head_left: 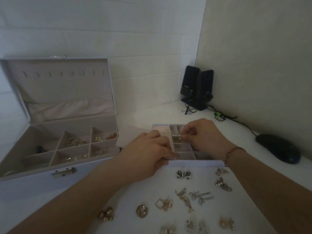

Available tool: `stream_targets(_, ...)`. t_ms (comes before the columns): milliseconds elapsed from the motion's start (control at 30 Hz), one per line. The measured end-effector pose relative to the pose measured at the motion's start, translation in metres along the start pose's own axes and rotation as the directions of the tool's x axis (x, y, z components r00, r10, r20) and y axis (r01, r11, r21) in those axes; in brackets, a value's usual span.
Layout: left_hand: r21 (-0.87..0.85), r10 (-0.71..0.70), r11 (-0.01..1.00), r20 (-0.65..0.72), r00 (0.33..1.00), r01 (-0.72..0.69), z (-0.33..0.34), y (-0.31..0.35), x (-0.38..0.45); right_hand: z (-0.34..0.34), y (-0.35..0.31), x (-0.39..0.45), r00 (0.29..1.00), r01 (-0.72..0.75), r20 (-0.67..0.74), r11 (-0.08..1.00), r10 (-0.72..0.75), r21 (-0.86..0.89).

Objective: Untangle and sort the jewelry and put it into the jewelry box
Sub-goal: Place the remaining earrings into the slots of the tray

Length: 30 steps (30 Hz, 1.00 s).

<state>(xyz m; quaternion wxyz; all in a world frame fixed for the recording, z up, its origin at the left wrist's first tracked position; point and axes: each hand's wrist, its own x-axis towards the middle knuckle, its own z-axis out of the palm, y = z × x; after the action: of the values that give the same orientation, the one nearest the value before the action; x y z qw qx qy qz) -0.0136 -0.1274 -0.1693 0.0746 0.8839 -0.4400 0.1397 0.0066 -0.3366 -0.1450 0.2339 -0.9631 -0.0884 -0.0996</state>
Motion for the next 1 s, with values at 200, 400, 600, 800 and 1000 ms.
stream_targets(200,-0.006,-0.011,1.0,0.001,1.0,0.011,0.0,0.0,-0.001,-0.028,-0.008,-0.041,0.973,0.21,0.093,0.978,-0.21,0.019)
stream_targets(400,0.008,-0.016,1.0,0.0,1.0,0.016,0.0,0.001,-0.001,-0.025,-0.012,-0.091,0.92,0.355,0.278,0.89,-0.277,-0.286)
stream_targets(600,0.012,-0.021,1.0,0.003,1.0,0.021,0.001,0.001,-0.001,-0.011,-0.022,-0.088,0.913,0.39,0.271,0.845,-0.305,-0.365)
stream_targets(800,-0.001,-0.017,1.0,0.002,1.0,0.017,0.001,0.0,-0.001,0.004,-0.026,-0.083,0.918,0.385,0.228,0.865,-0.324,-0.322)
stream_targets(1000,-0.017,-0.006,1.0,-0.01,1.0,0.006,0.003,-0.003,-0.001,-0.026,-0.01,-0.07,0.974,0.163,0.169,0.984,-0.15,-0.068)
